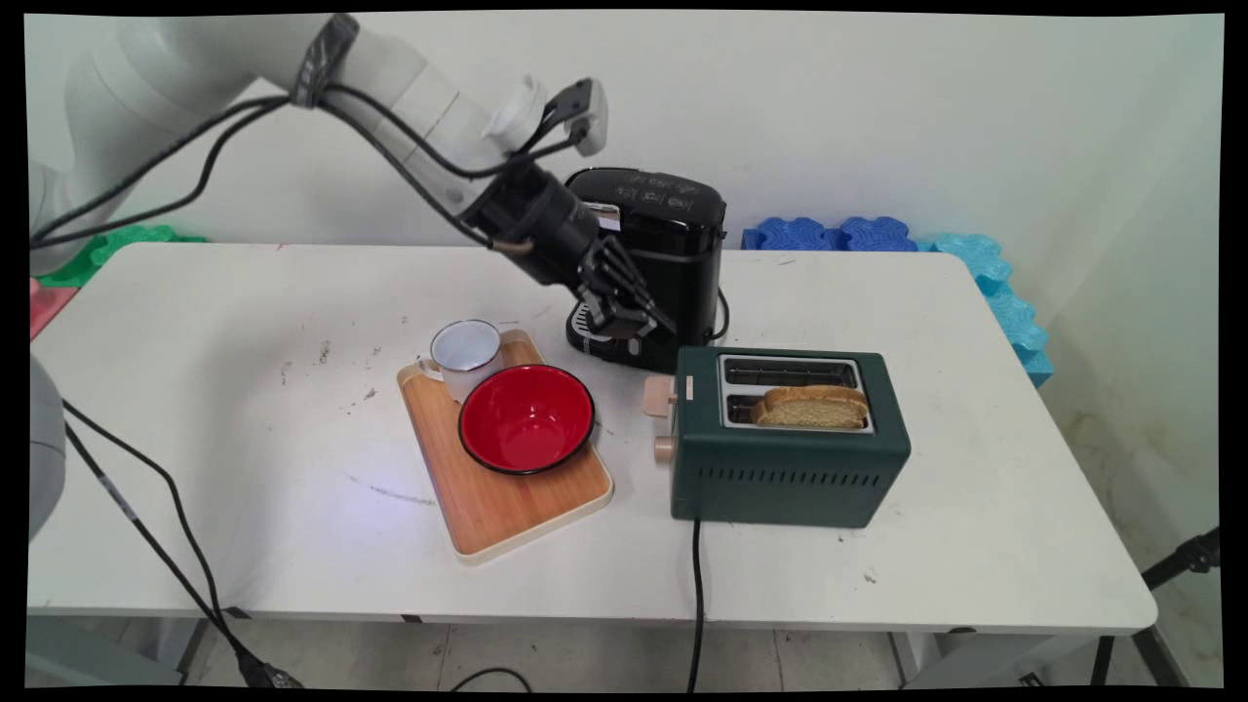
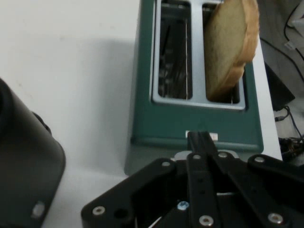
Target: Press the toaster switch
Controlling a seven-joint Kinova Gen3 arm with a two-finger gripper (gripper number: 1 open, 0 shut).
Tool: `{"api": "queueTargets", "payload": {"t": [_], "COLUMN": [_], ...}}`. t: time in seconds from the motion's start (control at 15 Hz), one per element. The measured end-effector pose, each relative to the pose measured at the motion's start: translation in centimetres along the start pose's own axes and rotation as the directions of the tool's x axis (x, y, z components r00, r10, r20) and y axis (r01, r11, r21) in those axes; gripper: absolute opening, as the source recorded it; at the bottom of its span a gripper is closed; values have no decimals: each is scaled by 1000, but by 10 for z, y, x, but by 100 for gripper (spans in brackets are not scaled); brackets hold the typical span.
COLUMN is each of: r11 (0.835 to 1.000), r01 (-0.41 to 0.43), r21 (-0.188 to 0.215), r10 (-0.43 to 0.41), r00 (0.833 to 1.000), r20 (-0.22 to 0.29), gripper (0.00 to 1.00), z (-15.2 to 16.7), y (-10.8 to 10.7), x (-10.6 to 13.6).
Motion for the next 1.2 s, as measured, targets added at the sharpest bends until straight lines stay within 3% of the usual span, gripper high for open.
{"api": "queueTargets", "payload": {"t": [0.4, 1.2], "r11": [999, 998], "r01": [37, 28], "r21": [-19, -56], "r10": [-36, -28], "r00": [999, 1000], "r20": [13, 4], "gripper": [0, 0], "z": [20, 46], "y": [-6, -12], "x": [-25, -45]}}
